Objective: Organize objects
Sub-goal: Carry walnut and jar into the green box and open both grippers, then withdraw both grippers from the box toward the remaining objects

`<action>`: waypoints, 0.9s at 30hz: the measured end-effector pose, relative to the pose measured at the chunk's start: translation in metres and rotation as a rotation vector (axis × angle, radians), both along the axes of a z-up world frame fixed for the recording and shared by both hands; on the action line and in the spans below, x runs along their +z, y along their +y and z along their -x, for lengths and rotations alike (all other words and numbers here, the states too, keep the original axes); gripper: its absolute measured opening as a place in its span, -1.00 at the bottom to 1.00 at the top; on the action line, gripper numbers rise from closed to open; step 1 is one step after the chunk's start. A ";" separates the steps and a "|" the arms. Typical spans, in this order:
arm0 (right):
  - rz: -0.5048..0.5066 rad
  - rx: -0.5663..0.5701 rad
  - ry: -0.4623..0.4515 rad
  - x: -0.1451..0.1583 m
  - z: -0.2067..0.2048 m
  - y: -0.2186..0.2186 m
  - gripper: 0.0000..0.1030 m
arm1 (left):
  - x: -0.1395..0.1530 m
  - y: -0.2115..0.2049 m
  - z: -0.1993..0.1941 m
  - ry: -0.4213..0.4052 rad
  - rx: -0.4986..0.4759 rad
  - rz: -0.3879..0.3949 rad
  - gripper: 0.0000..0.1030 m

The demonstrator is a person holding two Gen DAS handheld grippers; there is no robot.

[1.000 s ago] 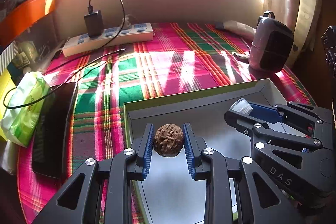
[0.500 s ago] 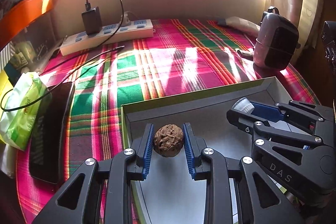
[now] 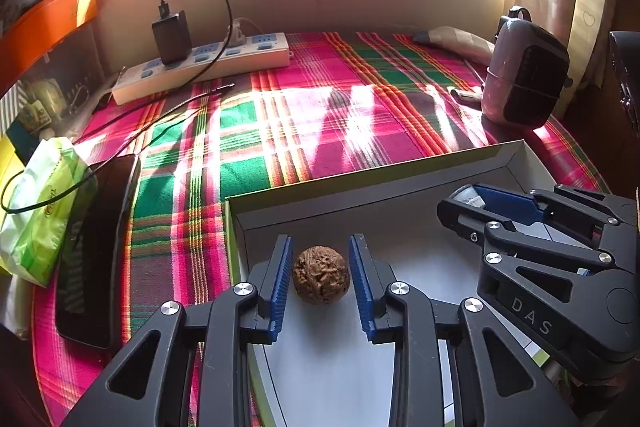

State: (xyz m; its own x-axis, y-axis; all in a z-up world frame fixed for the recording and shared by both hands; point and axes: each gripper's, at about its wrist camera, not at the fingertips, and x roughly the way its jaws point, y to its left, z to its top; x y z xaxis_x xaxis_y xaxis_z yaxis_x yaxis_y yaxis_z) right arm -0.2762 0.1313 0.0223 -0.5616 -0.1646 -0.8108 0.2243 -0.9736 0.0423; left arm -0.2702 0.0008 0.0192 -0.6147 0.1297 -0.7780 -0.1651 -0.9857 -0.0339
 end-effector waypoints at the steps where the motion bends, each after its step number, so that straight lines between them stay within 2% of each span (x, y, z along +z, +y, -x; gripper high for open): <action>1: 0.002 -0.002 -0.004 0.000 0.000 0.001 -0.44 | 0.000 0.000 0.000 0.000 0.000 -0.002 -0.45; 6: 0.010 -0.013 -0.008 0.000 -0.003 0.004 -0.08 | 0.002 0.001 -0.004 0.000 0.006 -0.002 -0.35; 17: 0.019 -0.025 0.002 0.006 -0.015 0.008 -0.05 | 0.014 -0.004 -0.017 0.014 0.018 -0.013 -0.34; 27: 0.035 -0.023 0.049 0.020 -0.043 0.014 -0.05 | 0.027 -0.004 -0.046 0.054 0.019 -0.018 -0.34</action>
State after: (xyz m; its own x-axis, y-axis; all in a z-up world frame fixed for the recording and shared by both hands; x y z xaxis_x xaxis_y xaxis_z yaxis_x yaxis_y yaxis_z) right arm -0.2333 0.1450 0.0424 -0.6047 -0.1790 -0.7761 0.2045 -0.9766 0.0659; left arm -0.2237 -0.0033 0.0461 -0.6584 0.1310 -0.7411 -0.1483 -0.9880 -0.0429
